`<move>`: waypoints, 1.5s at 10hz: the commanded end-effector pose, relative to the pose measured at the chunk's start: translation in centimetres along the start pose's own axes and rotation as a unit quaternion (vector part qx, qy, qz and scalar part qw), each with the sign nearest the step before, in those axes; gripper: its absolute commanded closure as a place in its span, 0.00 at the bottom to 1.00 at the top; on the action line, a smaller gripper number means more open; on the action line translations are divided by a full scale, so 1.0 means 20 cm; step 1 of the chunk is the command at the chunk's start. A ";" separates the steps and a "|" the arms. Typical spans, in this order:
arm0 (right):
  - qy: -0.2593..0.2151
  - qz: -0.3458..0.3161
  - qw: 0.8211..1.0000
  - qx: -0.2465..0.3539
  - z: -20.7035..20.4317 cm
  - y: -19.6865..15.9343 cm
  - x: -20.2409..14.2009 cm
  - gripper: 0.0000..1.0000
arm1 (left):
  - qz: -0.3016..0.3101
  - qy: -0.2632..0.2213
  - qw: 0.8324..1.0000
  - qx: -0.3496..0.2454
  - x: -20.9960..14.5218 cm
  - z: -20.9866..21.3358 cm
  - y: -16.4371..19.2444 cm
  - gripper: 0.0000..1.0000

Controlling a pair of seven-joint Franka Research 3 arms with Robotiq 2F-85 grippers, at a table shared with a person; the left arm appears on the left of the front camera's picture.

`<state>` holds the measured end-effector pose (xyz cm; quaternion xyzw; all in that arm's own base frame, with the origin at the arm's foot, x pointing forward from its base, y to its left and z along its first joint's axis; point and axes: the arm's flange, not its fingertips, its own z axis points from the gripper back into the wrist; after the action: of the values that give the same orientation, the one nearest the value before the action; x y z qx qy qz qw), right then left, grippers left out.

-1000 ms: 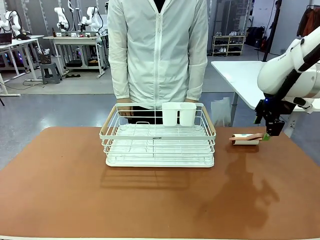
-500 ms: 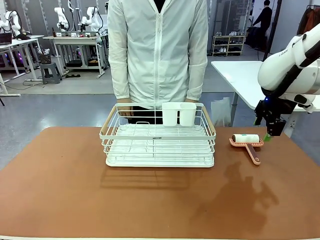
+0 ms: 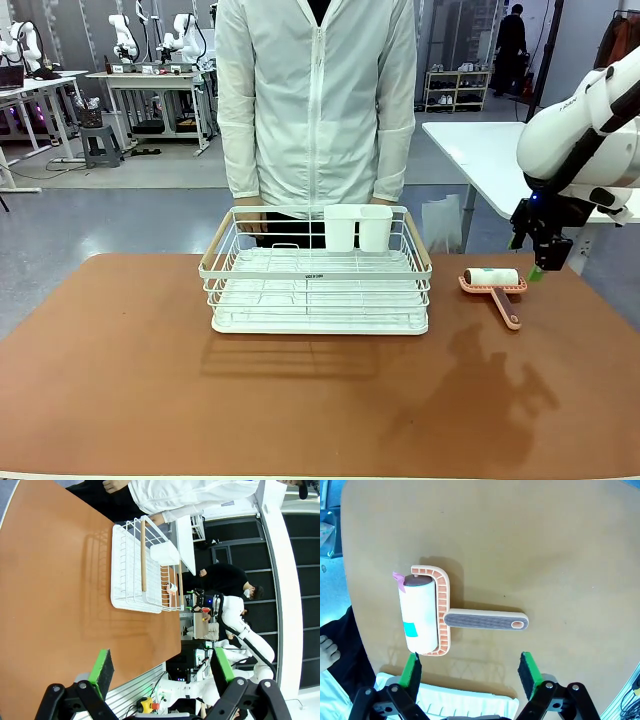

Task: Clean the table.
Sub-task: Place the Lint Roller down when the Dish drying rack is positioned in the middle of the table.

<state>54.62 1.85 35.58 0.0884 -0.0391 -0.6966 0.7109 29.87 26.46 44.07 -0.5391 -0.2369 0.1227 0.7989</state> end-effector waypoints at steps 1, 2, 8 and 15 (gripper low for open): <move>0.000 0.002 1.000 -0.001 0.00 -0.01 -0.01 0.00 | -0.003 -0.004 1.000 -0.004 0.00 0.01 -0.01 0.00; 0.000 0.002 1.000 -0.001 0.00 -0.01 -0.01 0.00 | -0.003 -0.004 1.000 -0.004 0.00 0.01 -0.01 0.00; 0.000 0.002 1.000 -0.001 0.00 -0.01 -0.01 0.00 | -0.003 -0.004 1.000 -0.004 0.00 0.01 -0.01 0.00; 0.000 0.002 1.000 -0.001 0.00 -0.01 -0.01 0.00 | -0.003 -0.004 1.000 -0.004 0.00 0.01 -0.01 0.00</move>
<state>54.61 1.85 35.55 0.0882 -0.0388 -0.6966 0.7109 29.87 26.46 44.07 -0.5391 -0.2369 0.1227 0.7989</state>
